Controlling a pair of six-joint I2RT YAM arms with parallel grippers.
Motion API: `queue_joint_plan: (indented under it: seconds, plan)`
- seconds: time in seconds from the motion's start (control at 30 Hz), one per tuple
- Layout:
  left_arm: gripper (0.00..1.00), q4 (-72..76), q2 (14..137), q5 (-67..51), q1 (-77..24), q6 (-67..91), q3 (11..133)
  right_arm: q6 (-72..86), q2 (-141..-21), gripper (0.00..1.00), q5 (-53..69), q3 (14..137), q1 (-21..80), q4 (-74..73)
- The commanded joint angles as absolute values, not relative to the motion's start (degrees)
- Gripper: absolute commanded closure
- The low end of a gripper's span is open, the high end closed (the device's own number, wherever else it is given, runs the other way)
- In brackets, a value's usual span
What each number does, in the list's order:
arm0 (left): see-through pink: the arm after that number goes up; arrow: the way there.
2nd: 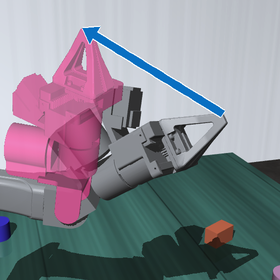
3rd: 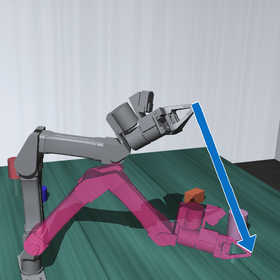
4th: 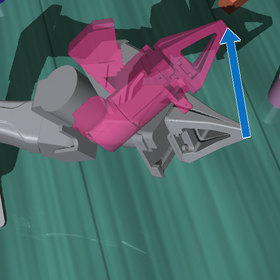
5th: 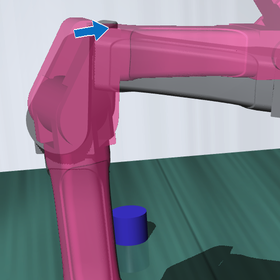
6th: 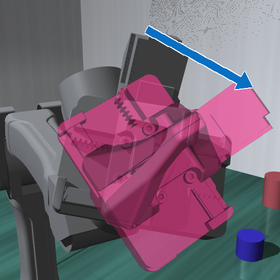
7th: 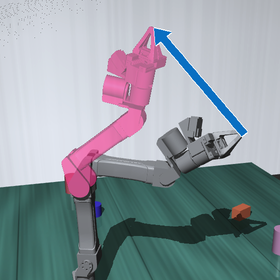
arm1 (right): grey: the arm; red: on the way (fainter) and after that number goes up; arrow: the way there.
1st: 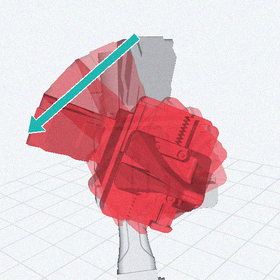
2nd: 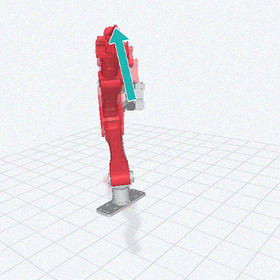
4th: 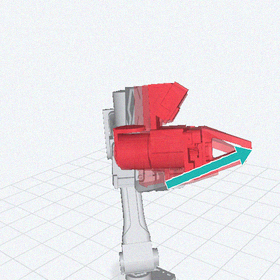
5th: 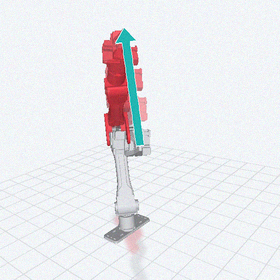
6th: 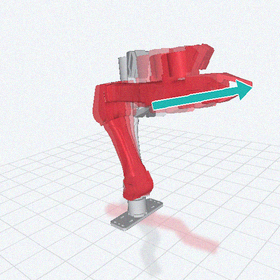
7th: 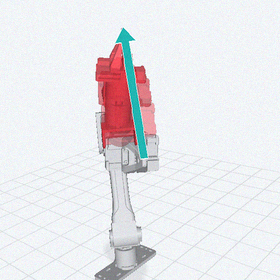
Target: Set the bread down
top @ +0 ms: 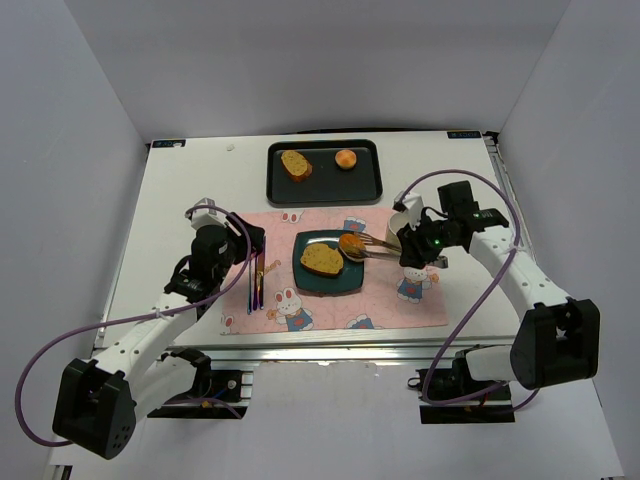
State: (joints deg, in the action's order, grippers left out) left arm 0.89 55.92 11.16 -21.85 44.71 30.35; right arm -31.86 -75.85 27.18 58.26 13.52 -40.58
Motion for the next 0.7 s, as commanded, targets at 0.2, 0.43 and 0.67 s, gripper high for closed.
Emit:
queue_joint_plan:
  seconds: [0.2,0.43,0.67]
  plan:
    - [0.28,1.2,54.3,11.3,-21.5,44.9,29.8,-31.6,-74.3,0.43,29.4,60.7,14.2,-39.0]
    - [0.28,0.7,54.3,11.2,-21.5,44.6,30.3,-30.7,-74.2,0.43,29.7,64.2,14.2,-38.3]
    - [0.28,0.5,54.1,11.3,-21.5,44.7,30.6,-28.7,-78.9,0.5,29.3,70.8,15.1,-30.9]
